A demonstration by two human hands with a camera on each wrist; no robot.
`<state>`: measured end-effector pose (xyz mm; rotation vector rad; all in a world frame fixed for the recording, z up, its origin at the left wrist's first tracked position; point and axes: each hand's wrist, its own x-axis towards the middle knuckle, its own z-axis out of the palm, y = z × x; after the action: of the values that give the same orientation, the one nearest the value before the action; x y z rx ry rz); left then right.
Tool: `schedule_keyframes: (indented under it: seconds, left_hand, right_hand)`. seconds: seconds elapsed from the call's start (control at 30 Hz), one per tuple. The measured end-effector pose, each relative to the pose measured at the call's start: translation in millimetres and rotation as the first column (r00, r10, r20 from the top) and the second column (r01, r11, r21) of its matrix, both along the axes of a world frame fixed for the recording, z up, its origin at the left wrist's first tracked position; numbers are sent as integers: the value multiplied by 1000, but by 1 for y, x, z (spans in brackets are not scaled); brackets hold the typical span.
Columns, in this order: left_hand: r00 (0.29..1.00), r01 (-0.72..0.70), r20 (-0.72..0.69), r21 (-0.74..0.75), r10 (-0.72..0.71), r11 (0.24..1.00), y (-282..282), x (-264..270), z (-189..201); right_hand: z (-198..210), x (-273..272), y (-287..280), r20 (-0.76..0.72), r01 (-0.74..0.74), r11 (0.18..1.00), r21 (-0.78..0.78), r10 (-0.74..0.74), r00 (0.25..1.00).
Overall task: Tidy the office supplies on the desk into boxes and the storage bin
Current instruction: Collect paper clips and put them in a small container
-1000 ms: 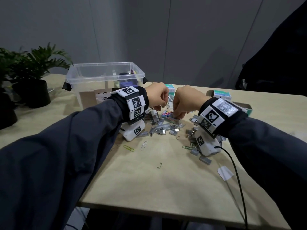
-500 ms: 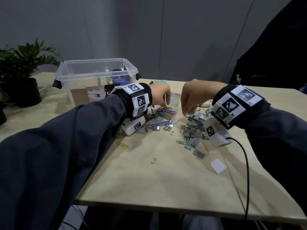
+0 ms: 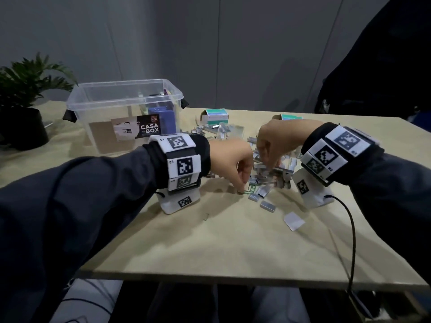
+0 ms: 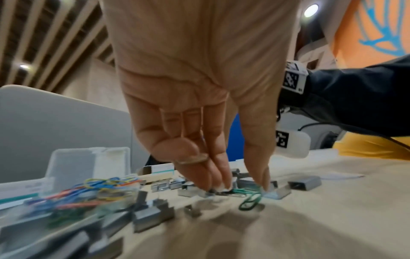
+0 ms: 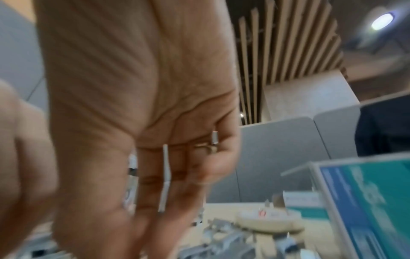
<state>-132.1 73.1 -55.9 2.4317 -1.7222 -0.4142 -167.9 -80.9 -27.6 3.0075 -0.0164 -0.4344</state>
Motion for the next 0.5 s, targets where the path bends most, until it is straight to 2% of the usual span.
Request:
schedule_keyframes:
  seconds: [0.1, 0.2, 0.27, 0.37, 0.5]
  left_hand:
    - [1000, -15, 24, 34, 14, 999, -7, -3, -5]
    - [1000, -26, -8, 78, 27, 997, -10, -6, -6]
    - [1000, -25, -15, 86, 26, 996, -11, -8, -7]
    - [1000, -13, -3, 83, 13, 996, -9, -9, -6]
    - [998, -55, -21, 108, 58, 993, -2, -7, -6]
  right_hand:
    - [-5, -1, 3, -42, -25, 993, 119, 30, 999]
    - [-15, -1, 4, -124, 19, 991, 129, -3, 992]
    - [-19, 2, 4, -126, 11, 992, 122, 4, 992]
    - [-19, 7, 6, -50, -31, 996, 80, 35, 998]
    - [-15, 7, 3, 191, -88, 996, -21, 91, 977]
